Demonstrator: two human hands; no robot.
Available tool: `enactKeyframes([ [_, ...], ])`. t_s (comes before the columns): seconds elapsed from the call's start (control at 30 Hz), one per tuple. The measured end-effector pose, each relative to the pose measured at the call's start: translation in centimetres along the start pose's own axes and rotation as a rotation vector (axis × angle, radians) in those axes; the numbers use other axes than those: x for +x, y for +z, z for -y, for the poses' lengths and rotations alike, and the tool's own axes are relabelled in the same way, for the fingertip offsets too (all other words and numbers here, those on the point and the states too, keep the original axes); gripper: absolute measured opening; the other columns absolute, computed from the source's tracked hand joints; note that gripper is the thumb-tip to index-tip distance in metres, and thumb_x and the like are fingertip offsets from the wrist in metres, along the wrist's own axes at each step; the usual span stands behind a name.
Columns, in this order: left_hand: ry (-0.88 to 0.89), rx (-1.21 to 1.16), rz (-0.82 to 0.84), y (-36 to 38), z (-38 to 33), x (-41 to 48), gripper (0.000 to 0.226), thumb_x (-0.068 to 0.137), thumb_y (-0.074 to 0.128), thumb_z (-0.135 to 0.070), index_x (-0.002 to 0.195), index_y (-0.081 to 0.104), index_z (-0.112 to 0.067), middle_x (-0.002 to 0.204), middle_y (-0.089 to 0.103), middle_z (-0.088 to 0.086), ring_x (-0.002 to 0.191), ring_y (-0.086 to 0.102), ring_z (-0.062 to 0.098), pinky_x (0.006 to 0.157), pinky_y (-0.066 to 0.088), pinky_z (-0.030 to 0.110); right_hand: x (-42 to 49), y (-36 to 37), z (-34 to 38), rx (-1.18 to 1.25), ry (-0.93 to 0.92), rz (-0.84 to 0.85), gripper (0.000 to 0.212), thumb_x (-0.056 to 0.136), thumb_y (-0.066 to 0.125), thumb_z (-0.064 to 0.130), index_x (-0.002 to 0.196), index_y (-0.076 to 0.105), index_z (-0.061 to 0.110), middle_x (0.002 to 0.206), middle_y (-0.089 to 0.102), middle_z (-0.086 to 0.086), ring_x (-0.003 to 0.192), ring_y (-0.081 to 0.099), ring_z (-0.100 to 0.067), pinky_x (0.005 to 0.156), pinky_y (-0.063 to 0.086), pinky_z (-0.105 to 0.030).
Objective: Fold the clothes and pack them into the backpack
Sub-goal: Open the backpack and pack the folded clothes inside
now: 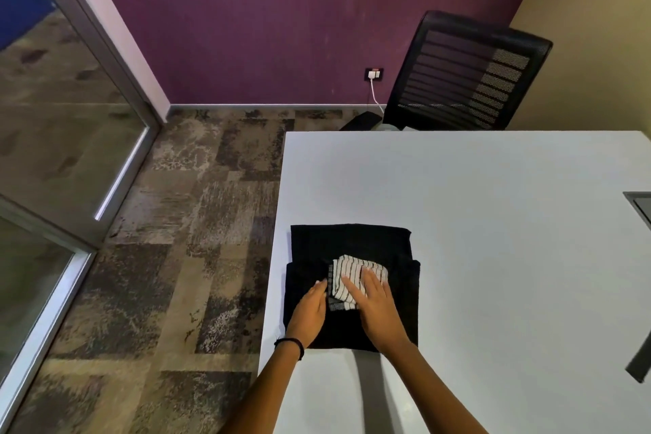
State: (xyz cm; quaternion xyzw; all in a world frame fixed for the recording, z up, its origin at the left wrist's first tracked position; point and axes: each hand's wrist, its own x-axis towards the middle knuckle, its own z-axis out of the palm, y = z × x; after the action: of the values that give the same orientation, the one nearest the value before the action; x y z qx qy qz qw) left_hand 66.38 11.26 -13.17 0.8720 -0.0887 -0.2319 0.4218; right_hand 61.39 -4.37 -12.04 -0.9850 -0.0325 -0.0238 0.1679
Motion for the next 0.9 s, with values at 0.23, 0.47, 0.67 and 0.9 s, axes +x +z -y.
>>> enactKeyframes([
  [0.23,0.233,0.145,-0.018,0.4,-0.1,-0.2,0.048,0.1,0.038,-0.029,0.147,0.024,-0.029,0.154,0.012,-0.019,0.143,0.007,0.001,0.116,0.018,0.024,-3.1,2.4,-1.1,-0.047,-0.004,0.169,0.108,0.063,0.082,0.025,0.148,0.015,0.022,0.146,0.034,-0.018,0.136,0.023,-0.029,0.101,0.031,-0.046],
  [0.47,0.327,0.422,0.088,0.9,0.1,-1.1,0.049,0.099,0.016,-0.044,0.143,-0.006,-0.039,0.151,-0.016,-0.022,0.14,-0.022,0.0,0.117,-0.01,0.03,-4.5,3.3,-1.2,-0.068,0.068,0.274,0.059,0.098,0.013,0.048,0.149,0.016,0.02,0.157,-0.006,-0.009,0.144,-0.001,-0.024,0.112,0.001,-0.039],
  [0.67,0.387,0.563,0.196,1.6,0.1,-1.3,0.059,0.095,0.019,-0.054,0.145,-0.005,-0.035,0.148,-0.016,-0.021,0.139,-0.021,0.0,0.117,-0.012,0.03,-5.2,3.4,-1.0,-0.055,0.079,0.291,0.065,0.094,0.028,0.048,0.149,0.015,0.016,0.157,-0.007,-0.007,0.144,0.0,-0.023,0.111,0.002,-0.035],
  [0.9,0.23,0.683,0.114,2.6,1.2,-0.7,0.052,0.101,0.001,-0.033,0.15,0.0,-0.016,0.145,0.043,-0.002,0.146,-0.002,0.016,0.108,0.034,0.039,-4.6,3.9,-1.5,-0.108,0.03,0.357,0.098,0.072,0.056,0.054,0.149,0.009,0.015,0.157,0.004,-0.013,0.144,-0.009,-0.026,0.115,0.013,-0.039],
])
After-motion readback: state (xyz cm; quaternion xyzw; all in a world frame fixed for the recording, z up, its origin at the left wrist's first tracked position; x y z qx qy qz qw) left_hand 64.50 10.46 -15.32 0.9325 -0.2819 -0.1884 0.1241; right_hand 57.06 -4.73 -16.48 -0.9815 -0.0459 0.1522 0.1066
